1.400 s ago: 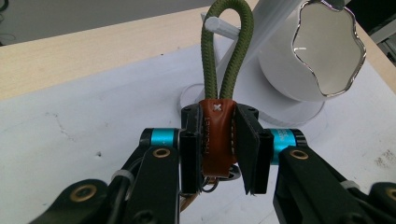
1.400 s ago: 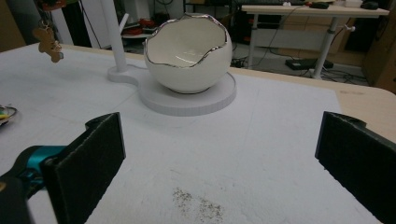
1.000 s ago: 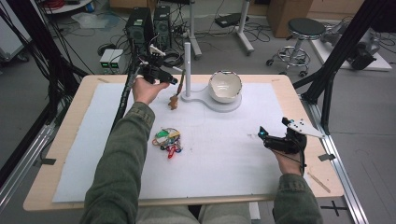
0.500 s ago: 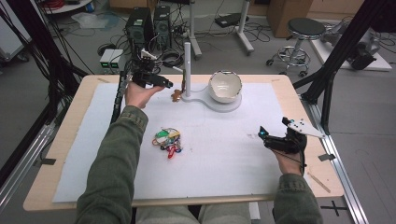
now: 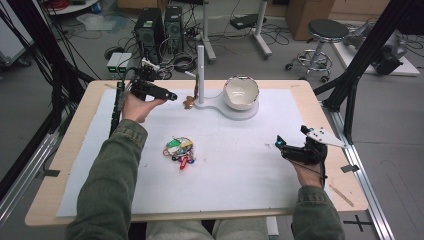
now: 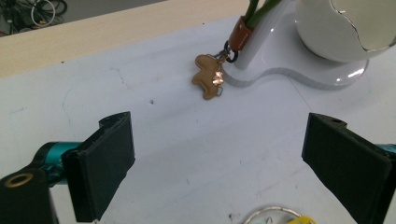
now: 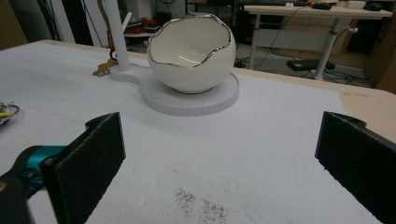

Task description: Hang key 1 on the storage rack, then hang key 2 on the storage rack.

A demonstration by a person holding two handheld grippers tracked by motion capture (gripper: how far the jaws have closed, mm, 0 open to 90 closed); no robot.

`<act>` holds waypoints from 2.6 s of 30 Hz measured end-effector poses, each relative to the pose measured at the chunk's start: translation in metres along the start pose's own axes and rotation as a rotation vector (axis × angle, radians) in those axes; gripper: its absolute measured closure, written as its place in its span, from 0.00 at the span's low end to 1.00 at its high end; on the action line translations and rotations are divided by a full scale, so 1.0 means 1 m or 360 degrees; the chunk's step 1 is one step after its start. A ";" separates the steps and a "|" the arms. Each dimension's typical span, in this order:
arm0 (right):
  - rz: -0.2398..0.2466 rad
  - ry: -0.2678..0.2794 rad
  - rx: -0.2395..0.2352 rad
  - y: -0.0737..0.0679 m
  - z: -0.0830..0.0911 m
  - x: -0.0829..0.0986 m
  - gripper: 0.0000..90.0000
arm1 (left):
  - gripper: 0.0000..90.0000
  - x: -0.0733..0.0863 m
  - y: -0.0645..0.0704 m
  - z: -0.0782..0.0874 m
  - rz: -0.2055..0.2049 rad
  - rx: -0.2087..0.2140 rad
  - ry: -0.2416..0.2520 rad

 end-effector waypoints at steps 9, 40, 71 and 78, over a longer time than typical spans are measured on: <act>-0.0005 -0.0008 0.0005 0.000 0.000 0.000 0.01 | 0.11 0.011 0.010 0.018 -0.0038 0.0062 0.0064; 0.0004 -0.0013 0.0007 0.000 0.001 0.001 0.01 | 0.11 0.047 0.027 0.027 -0.0143 0.0064 0.0013; 0.0010 -0.0013 0.0012 0.000 0.000 0.001 0.01 | 0.11 0.098 0.042 0.009 -0.0181 0.0091 -0.0100; 0.0013 -0.0017 0.0010 0.000 0.000 0.002 0.01 | 0.11 0.111 0.043 0.004 -0.0194 0.0106 -0.0131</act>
Point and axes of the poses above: each handheld gripper's, and its own axes: z roughly backward along the jaws, x roughly out of its underside, y roughly to its right, the point moved 6 cm from there along -z, roughly forward along the jaws
